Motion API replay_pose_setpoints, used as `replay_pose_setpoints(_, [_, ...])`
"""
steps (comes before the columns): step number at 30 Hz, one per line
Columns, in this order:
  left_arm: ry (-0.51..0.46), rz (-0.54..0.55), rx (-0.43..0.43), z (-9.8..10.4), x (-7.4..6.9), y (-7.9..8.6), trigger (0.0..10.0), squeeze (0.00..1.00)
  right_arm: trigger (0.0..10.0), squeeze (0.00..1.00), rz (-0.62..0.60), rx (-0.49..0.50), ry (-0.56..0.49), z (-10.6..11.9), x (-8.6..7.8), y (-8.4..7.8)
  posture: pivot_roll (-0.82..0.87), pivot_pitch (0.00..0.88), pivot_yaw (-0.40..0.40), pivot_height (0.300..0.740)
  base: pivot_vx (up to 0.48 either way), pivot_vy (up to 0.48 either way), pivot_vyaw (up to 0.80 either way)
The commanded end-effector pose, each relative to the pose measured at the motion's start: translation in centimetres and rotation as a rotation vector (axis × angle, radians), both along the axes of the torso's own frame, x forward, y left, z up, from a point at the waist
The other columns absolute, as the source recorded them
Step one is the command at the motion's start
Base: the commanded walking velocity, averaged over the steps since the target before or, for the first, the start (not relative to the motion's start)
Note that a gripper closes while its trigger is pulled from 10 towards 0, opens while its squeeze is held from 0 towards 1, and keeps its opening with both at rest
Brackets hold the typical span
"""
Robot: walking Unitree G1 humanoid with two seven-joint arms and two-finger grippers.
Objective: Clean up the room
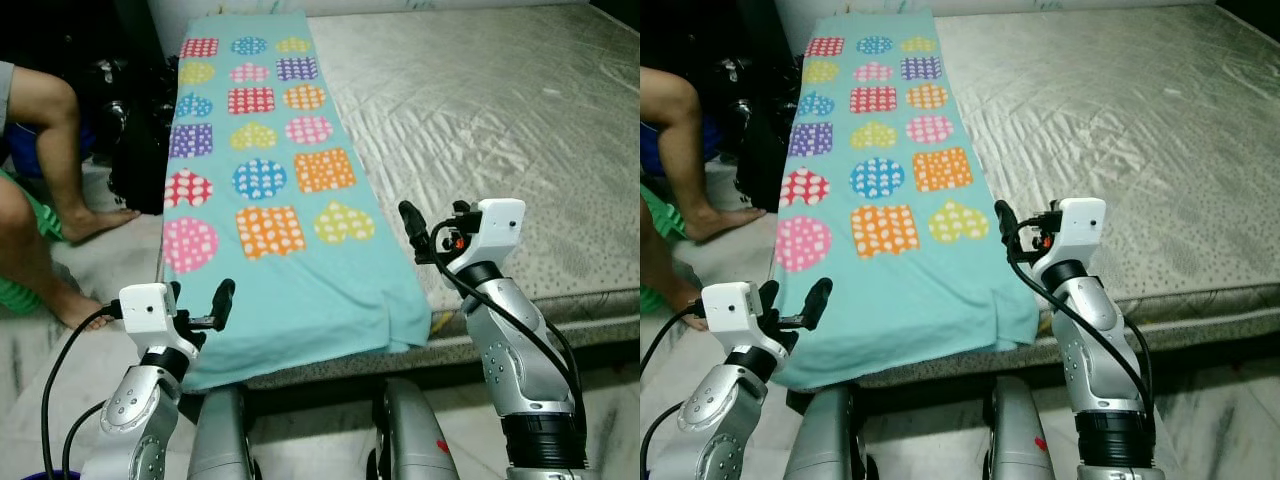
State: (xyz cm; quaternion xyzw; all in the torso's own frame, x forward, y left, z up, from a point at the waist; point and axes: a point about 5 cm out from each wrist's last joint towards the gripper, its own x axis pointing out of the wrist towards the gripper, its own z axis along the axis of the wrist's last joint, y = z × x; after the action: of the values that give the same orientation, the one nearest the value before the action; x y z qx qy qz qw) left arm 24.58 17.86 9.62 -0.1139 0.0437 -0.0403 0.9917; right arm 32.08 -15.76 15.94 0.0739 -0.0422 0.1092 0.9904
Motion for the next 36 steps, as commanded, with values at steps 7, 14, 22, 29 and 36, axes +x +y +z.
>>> replay_pose_setpoints(7, [-0.009, -0.004, 0.009, -0.2, 0.3, -0.1, 10.0, 0.0, 10.0, 0.0, -0.006, 0.007, -0.011, 0.1, 0.3, 0.2, -0.01, 0.014, 0.027, 0.71, 0.0, 0.0, 0.0])
replay_pose_setpoints(14, [-0.019, 0.037, 0.038, -0.7, 1.1, 0.0, 10.0, 0.0, 10.0, 0.0, -0.059, -0.015, 0.015, -1.0, 0.5, -0.7, -0.03, 0.0, 0.027, 0.74, 0.0, 0.0, 0.0])
replay_pose_setpoints(22, [0.026, 0.117, 0.077, -2.9, 2.8, 1.9, 10.0, 0.0, 10.0, 0.0, -0.088, -0.06, 0.11, -4.9, 0.7, -1.2, -0.04, 0.0, 0.019, 0.74, 0.0, 0.0, 0.0])
replay_pose_setpoints(29, [0.071, 0.182, 0.084, -4.6, 3.4, 3.6, 10.0, 0.0, 10.0, 0.0, -0.113, -0.065, 0.146, -6.9, 1.1, -0.8, -0.04, 0.0, 0.012, 0.74, 0.0, 0.0, 0.0])
replay_pose_setpoints(36, [0.111, 0.193, 0.094, -5.7, 3.6, 4.5, 10.0, 0.0, 10.0, 0.0, -0.163, -0.068, 0.232, -9.2, 1.4, 0.2, -0.02, 0.0, -0.011, 0.74, 0.0, 0.0, 0.0])
